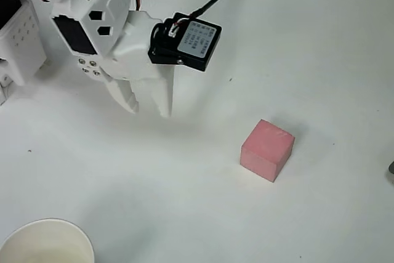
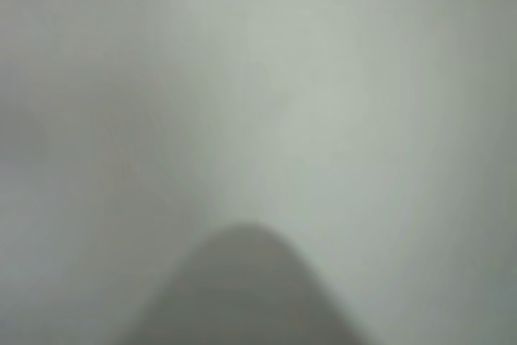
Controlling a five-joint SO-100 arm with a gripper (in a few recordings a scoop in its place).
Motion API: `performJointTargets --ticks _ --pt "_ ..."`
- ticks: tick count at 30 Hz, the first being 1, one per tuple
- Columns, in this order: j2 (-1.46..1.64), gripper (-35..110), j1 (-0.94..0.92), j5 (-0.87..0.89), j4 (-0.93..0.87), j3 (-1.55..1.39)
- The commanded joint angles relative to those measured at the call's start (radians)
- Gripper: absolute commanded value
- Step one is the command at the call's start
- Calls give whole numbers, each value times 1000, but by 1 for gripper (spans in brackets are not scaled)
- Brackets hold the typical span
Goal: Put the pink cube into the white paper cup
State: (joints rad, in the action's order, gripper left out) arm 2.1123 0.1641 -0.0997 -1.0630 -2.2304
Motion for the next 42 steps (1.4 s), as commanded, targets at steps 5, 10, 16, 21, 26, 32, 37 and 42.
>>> performJointTargets --ticks 5,10,16,21,26,32,37,42 --pt "-35 30 35 -44 34 166" --pt "-155 33 52 -58 29 279" --pt "-281 34 64 -77 29 397" --pt "-350 38 75 -92 29 495" --pt "-394 38 87 -100 15 574" --pt "-486 40 97 -115 5 686" --pt "-565 40 109 -123 3 773" --pt "-641 40 118 -129 -34 882"
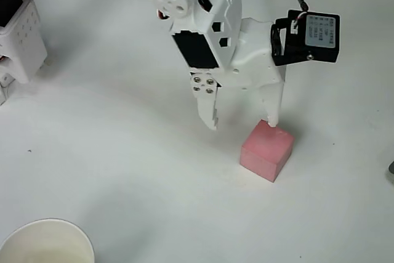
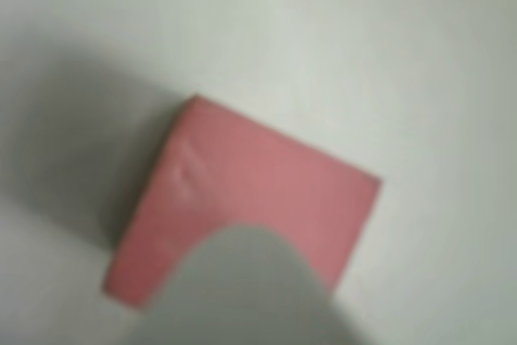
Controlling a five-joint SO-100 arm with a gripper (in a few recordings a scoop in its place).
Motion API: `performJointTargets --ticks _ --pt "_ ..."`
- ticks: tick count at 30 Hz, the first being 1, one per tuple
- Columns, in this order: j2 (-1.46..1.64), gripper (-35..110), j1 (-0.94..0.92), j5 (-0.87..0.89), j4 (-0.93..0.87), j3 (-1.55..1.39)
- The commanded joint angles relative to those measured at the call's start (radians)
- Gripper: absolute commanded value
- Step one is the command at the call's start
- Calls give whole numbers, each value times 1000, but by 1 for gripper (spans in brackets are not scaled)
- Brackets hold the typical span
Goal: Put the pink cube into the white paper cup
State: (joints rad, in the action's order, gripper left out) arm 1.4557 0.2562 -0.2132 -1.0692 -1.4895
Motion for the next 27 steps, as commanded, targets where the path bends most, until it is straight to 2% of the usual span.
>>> performJointTargets --ticks 1,18,27 --pt "3 40 28 -15 -34 160" --pt "-213 43 41 43 -143 442" --pt "-379 43 43 92 -301 681"
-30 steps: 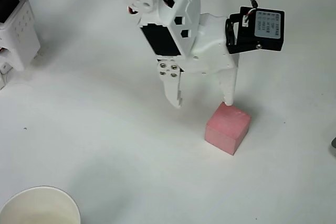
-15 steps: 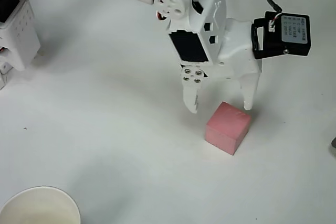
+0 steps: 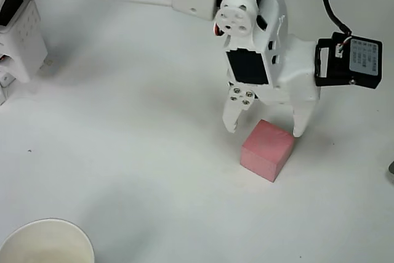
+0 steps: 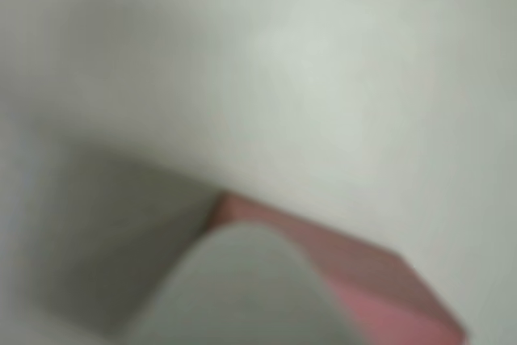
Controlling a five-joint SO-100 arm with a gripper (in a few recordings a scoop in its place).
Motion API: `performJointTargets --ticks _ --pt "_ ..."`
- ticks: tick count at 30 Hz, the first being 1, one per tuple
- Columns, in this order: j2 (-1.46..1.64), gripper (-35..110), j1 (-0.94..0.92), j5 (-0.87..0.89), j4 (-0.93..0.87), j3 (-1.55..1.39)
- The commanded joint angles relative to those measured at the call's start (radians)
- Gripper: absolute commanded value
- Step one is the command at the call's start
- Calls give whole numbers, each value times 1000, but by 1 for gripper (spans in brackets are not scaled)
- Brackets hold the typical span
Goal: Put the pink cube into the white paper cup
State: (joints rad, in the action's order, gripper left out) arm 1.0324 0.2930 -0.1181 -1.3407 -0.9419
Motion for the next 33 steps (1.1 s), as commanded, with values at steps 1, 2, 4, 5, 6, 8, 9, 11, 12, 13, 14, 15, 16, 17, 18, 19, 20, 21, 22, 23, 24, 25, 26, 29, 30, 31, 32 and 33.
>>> performJointTargets --ticks 1,2,4,5,6,8,9,11,12,13,14,15,16,17,18,19,20,21,22,23,24,25,26,29,30,31,32,33 --pt "44 43 6 -3 -32 135" --pt "44 43 3 -2 -38 140" --pt "44 43 2 -2 -58 152" --pt "44 43 -2 -2 -66 155" --pt "44 43 -2 -2 -67 156" --pt "44 43 -5 -2 -69 156" --pt "44 43 -6 -2 -69 156" --pt "44 43 -8 -2 -69 156" --pt "43 43 -8 -2 -69 156" --pt "38 43 -8 0 -69 160" --pt "35 43 -9 0 -69 160" --pt "34 43 -9 0 -69 160" --pt "32 43 -11 0 -69 160" --pt "32 43 -12 0 -69 160" --pt "31 43 -12 0 -69 160" --pt "29 43 -14 0 -69 160" --pt "26 43 -15 0 -69 160" --pt "23 43 -15 0 -69 160" --pt "20 43 -17 0 -69 160" --pt "15 43 -17 0 -69 160" --pt "11 43 -17 0 -69 160" --pt "8 43 -17 0 -69 160" --pt "8 43 -17 0 -69 160" --pt "5 43 -18 2 -69 160" --pt "5 43 -18 2 -69 160" --pt "5 43 -18 2 -69 160" --pt "2 43 -18 2 -69 160" --pt "2 43 -18 2 -69 160"
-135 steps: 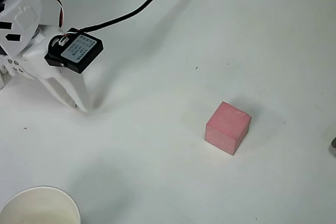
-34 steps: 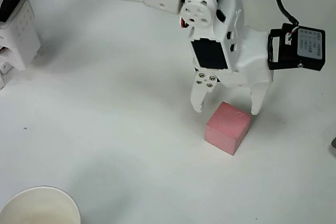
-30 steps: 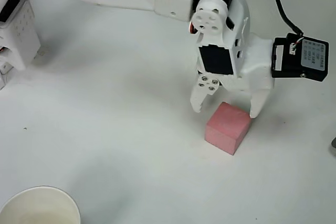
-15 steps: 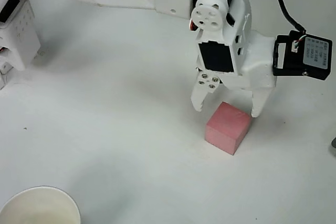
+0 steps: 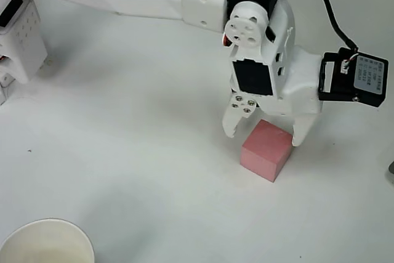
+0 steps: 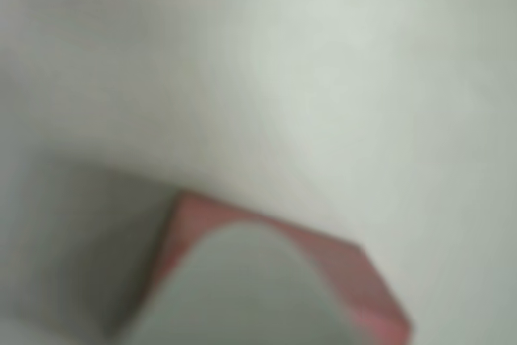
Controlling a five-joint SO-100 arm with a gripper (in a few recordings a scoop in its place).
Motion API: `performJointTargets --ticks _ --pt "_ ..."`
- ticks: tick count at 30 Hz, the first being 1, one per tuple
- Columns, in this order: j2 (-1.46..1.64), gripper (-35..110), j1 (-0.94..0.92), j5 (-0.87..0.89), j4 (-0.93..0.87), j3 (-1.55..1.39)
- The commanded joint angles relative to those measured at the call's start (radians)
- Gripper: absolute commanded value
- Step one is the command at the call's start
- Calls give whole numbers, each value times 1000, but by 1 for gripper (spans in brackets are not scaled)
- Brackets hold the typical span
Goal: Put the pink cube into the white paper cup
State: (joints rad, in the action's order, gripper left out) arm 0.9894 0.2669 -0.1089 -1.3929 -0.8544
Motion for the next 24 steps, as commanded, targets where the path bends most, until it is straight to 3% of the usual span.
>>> performJointTargets --ticks 1,15,24 --pt "43 43 8 -8 -17 72" --pt "3 43 17 11 -28 75" --pt "-12 33 18 17 -28 75"
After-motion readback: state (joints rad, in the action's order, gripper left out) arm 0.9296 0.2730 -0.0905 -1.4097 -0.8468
